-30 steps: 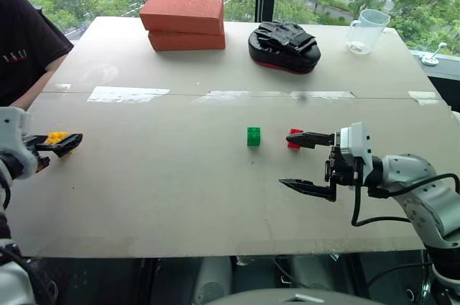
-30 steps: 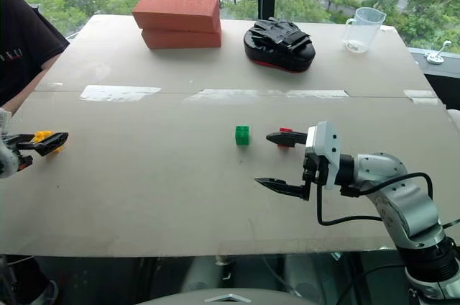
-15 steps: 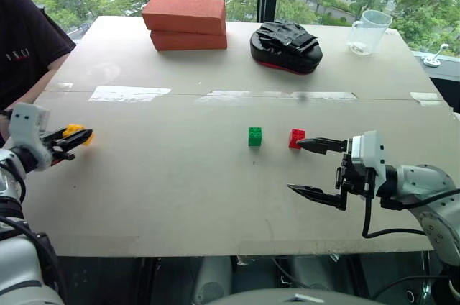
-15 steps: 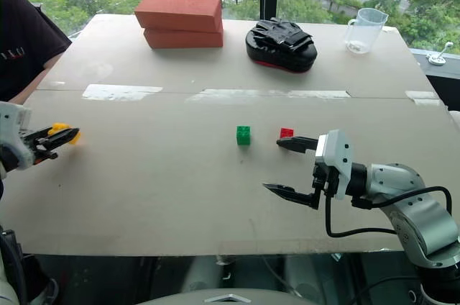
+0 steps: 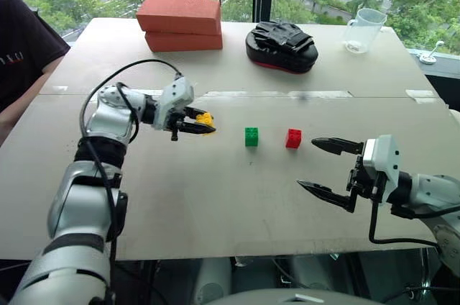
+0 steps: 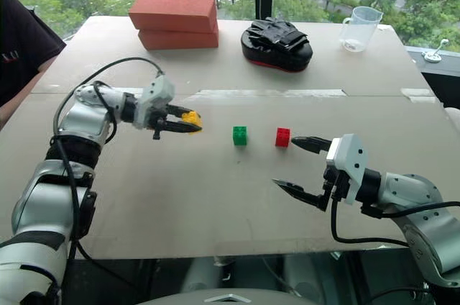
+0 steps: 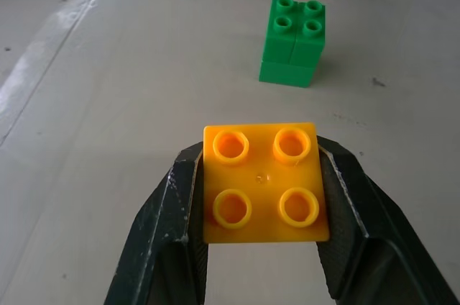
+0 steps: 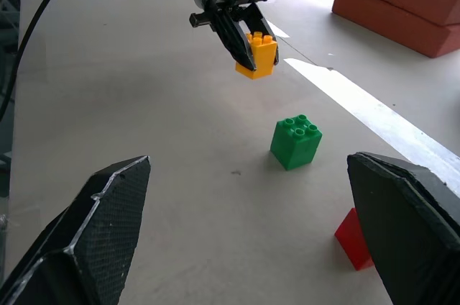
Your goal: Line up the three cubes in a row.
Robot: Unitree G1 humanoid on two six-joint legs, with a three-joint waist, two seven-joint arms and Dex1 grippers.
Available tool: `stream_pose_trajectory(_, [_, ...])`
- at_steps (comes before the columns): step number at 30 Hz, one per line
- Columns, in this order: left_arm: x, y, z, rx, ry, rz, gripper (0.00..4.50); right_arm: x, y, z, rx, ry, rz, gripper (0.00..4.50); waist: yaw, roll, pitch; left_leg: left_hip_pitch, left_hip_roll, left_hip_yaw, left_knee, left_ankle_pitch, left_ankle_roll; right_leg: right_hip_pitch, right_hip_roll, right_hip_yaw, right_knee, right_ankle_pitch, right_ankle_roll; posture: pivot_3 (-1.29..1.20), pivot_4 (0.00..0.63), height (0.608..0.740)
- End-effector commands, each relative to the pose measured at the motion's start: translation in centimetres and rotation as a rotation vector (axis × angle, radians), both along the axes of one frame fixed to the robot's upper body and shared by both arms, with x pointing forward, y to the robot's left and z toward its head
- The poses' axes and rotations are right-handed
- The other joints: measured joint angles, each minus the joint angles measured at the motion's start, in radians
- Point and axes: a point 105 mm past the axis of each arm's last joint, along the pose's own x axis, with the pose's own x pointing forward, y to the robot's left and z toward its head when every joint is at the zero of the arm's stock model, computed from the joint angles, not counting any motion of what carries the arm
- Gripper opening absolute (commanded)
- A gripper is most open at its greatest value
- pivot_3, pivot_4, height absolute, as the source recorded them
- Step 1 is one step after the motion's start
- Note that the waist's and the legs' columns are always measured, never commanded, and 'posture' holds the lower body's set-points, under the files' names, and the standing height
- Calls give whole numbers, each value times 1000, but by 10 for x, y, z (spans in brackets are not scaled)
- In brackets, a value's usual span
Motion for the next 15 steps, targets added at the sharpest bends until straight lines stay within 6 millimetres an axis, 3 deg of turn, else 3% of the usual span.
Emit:
stream_pose_trajectory(1, [0,0,-5,56,13,-53,1292,-3,-5,8,-6,-44,-24,4500,-4,0,0,-1,0,1,0,0,0,-1,0,1,0,0,0,0,150,740])
stream_pose_trajectory(15, [5,-1,-5,96,-14,-62,1292,-2,-9,4,-11,-34,-48,4500,5,0,0,-2,0,-1,1,0,0,-1,0,0,0,0,0,0,150,740])
